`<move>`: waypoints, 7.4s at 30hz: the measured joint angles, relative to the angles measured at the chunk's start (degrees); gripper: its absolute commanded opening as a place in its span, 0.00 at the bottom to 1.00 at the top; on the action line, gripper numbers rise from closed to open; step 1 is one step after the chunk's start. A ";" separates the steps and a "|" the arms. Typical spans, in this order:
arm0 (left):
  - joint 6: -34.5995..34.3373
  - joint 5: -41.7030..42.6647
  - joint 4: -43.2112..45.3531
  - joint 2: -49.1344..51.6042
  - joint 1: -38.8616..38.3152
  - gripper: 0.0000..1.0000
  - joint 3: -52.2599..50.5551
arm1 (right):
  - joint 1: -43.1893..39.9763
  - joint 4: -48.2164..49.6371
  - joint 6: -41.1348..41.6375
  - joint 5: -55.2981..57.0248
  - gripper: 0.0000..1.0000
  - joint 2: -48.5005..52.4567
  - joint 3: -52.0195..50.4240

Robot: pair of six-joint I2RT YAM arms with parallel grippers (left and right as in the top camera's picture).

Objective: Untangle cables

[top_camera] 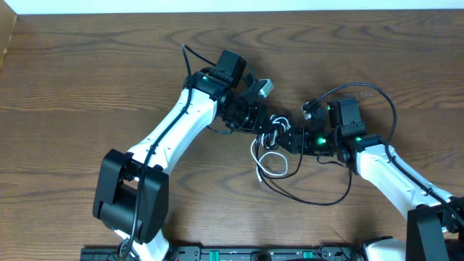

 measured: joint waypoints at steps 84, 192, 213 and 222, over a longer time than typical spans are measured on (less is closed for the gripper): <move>2.78 -19.43 1.36 -0.68 0.11 0.08 -1.05 | -3.45 13.62 8.44 -21.79 0.01 -0.44 0.31; -6.47 -22.10 -8.66 -8.76 15.08 0.54 -2.27 | -19.58 -11.72 -7.96 2.25 0.01 -1.38 1.11; -6.05 -19.12 -8.52 -8.79 8.26 0.91 -2.27 | -15.50 1.73 -21.90 -33.59 0.02 -1.33 0.94; -6.05 -19.06 -7.93 -8.79 7.91 0.91 -2.27 | -13.84 8.24 -17.94 -38.71 0.02 -1.18 0.81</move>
